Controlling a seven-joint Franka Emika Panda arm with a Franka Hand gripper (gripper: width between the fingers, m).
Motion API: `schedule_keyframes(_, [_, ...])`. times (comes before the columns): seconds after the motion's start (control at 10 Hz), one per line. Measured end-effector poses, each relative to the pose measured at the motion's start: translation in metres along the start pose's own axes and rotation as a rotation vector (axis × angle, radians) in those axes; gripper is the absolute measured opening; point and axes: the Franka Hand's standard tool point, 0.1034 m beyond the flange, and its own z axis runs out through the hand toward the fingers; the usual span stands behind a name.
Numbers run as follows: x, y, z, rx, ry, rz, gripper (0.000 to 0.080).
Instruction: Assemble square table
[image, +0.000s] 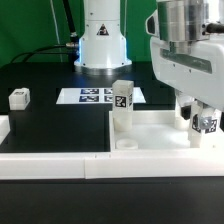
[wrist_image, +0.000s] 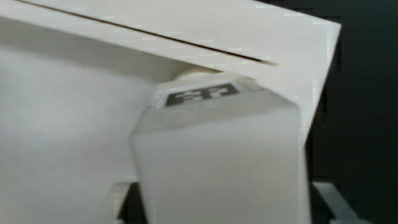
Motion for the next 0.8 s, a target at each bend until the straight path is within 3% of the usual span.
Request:
schedule_keyframes(0.3, [0.000, 0.003, 0.000, -0.014, -0.003, 0.184, 0.0297])
schedule_keyframes(0.6, [-0.003, 0.009, 0.000, -0.026, 0.014, 0.598, 0.0297])
schedule_keyframes(0.8, [-0.008, 0.012, 0.004, 0.007, 0.032, 0.644, 0.0297])
